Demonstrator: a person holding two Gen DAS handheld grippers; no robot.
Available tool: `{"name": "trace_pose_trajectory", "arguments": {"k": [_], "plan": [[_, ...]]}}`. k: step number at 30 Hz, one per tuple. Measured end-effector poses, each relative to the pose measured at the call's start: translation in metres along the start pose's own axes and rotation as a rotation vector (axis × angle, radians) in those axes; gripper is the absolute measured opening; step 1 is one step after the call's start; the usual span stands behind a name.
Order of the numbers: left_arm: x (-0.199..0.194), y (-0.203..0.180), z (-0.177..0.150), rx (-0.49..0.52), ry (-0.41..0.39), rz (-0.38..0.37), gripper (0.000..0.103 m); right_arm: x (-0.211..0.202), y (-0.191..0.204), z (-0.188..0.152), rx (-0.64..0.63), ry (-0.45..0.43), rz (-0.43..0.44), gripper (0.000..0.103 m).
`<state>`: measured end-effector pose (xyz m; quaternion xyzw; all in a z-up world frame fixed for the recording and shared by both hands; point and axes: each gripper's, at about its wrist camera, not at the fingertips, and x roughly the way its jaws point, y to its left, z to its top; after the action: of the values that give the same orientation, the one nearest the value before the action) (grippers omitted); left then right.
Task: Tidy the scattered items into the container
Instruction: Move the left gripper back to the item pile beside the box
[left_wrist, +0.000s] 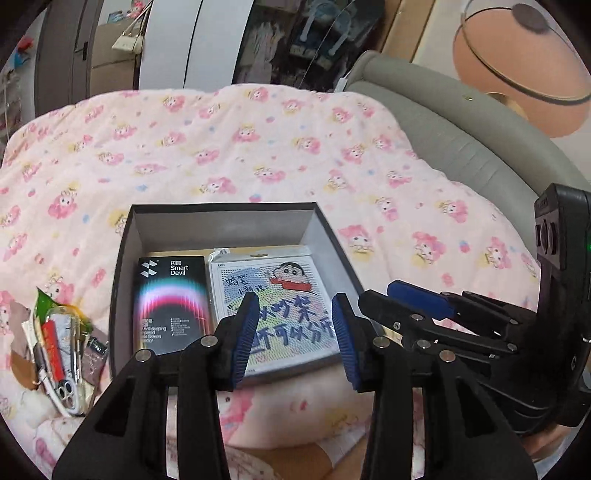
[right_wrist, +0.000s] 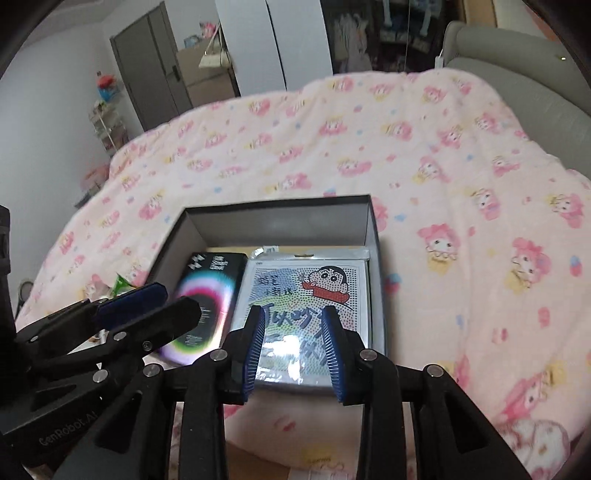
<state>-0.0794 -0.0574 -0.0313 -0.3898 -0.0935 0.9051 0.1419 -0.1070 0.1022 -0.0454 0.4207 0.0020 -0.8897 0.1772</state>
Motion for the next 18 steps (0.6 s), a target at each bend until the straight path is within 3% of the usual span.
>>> {"name": "trace_pose_trajectory", "arguments": {"k": [6, 12, 16, 18], "plan": [[-0.035, -0.006, -0.015, 0.011, 0.005, -0.009, 0.041, -0.036, 0.019, -0.015, -0.056, -0.040, -0.028, 0.028], [-0.065, 0.020, -0.032, -0.054, 0.003, 0.031, 0.041, -0.038, 0.054, -0.024, -0.118, -0.006, 0.037, 0.027], [-0.092, 0.044, -0.041, -0.064, -0.025, 0.136, 0.040, -0.036, 0.088, -0.025, -0.183, -0.001, 0.095, 0.027], [-0.101, 0.056, -0.046, -0.091, -0.033, 0.153, 0.040, -0.034, 0.108, -0.027, -0.208, 0.003, 0.125, 0.027]]}}
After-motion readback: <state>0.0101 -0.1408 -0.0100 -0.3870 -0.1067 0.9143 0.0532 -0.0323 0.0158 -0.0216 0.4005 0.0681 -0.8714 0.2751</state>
